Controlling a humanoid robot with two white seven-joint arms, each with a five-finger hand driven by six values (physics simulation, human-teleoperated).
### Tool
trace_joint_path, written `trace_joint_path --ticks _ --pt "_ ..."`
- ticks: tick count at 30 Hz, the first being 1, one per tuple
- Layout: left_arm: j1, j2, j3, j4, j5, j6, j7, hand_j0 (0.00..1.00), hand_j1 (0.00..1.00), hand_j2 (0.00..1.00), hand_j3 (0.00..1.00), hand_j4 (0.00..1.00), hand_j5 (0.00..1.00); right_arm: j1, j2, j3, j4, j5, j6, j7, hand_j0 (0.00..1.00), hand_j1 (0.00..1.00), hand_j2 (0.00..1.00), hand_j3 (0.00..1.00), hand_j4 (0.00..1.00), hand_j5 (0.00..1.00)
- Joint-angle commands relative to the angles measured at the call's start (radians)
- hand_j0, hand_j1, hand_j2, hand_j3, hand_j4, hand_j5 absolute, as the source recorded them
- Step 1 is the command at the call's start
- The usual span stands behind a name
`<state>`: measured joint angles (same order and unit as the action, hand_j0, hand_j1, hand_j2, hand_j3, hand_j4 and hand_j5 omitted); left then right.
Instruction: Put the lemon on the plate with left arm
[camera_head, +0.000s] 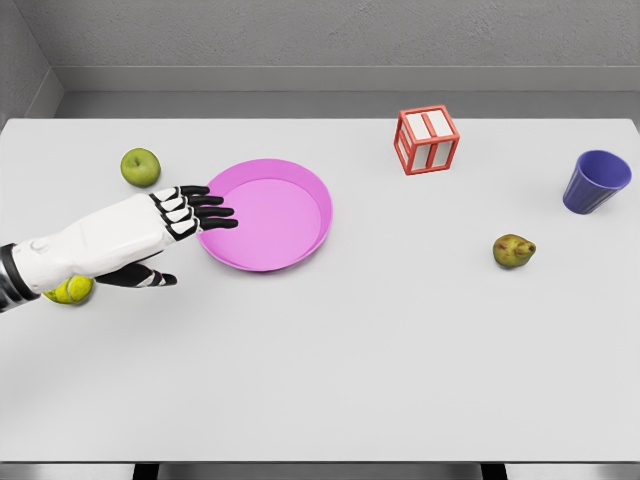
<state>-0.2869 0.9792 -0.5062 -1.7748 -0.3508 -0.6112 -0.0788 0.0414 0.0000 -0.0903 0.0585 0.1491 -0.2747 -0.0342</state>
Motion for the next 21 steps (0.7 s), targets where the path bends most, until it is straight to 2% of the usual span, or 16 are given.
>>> trace_joint_path --ticks 1,5,7,12,18,21 --pt "0.0 0.001 0.002 0.0 0.007 0.0 0.001 1.0 1.0 1.0 1.0 1.0 1.0 0.0 0.0 0.0 0.001 0.0 0.0 -0.001 1.0 1.0 1.0 1.0 1.0 1.0" --pt "-0.002 0.016 0.006 0.005 0.006 0.0 0.001 1.0 1.0 1.0 1.0 1.0 1.0 0.002 0.0 0.0 0.003 0.0 0.0 -0.001 1.0 1.0 1.0 1.0 1.0 1.0" --pt "-0.009 0.045 0.008 0.034 0.004 0.0 -0.001 1.0 1.0 1.0 1.0 1.0 1.0 0.002 0.0 0.0 0.003 0.0 0.0 0.0 1.0 1.0 1.0 1.0 1.0 1.0" --pt "-0.005 0.145 0.005 0.037 -0.007 0.0 -0.004 1.0 1.0 1.0 1.0 1.0 1.0 0.002 0.0 0.0 0.003 0.0 0.0 -0.001 1.0 1.0 1.0 1.0 1.0 1.0" --pt "-0.046 0.164 0.008 0.067 -0.166 0.0 -0.004 1.0 1.0 1.0 1.0 1.0 1.0 0.002 0.0 0.0 0.003 0.0 0.0 0.0 1.0 1.0 1.0 1.0 1.0 1.0" --pt "-0.081 0.162 0.017 0.135 -0.171 0.0 -0.004 1.0 1.0 1.0 1.0 1.0 1.0 0.002 0.0 0.0 0.003 0.0 0.0 -0.001 1.0 1.0 1.0 1.0 1.0 1.0"
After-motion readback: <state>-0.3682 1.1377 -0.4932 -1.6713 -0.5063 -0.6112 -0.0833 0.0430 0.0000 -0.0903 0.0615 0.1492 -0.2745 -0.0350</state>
